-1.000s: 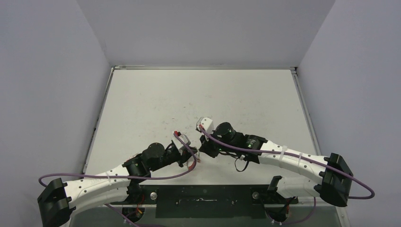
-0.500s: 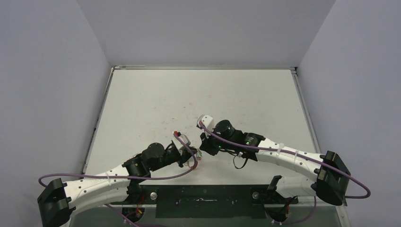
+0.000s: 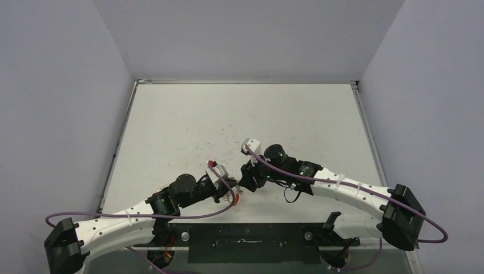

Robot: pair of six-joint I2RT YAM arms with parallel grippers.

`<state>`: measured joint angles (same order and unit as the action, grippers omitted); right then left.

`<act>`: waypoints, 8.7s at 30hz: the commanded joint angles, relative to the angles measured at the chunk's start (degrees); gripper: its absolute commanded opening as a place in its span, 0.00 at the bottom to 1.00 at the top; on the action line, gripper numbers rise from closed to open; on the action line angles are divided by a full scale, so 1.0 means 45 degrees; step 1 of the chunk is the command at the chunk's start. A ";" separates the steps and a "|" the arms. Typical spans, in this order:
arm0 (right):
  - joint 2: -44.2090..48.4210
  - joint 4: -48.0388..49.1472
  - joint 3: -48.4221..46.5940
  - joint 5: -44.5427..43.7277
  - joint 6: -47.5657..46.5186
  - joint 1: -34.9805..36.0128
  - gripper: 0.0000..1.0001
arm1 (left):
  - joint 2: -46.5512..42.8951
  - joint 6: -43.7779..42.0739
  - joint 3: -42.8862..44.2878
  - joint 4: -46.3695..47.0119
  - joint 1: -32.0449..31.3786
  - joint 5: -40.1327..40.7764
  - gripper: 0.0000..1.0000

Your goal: Put the keys on the keyring

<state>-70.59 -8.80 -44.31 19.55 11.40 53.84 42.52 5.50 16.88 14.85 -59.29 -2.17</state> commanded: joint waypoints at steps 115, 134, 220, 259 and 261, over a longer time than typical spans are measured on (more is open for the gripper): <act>-0.2768 -0.7288 -0.5589 0.3418 -0.6158 0.1257 0.00 | -0.0205 -0.4149 0.0484 -0.0086 -0.0205 -0.4218 0.00; 0.0437 -0.3018 -0.2390 0.4911 -0.6506 -0.0233 0.49 | -0.1303 -0.3002 -0.1494 0.3498 -0.0223 -0.2938 0.00; -0.3739 -0.9388 -0.7846 0.1115 -0.5638 0.2155 0.00 | -0.0503 -0.3188 -0.0373 0.2095 -0.0302 -0.3286 0.00; 0.0327 -0.4624 -0.3627 0.4504 -0.6711 -0.0525 0.51 | -0.1588 -0.2157 -0.2270 0.5358 -0.0321 -0.2451 0.00; 0.0931 -0.3903 -0.2904 0.5036 -0.7164 -0.0577 0.50 | -0.1663 -0.2102 -0.2550 0.6019 -0.0337 -0.2470 0.00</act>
<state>-71.66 -37.74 -61.80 32.80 -16.21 51.44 36.29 -6.02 7.14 30.11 -60.47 -14.06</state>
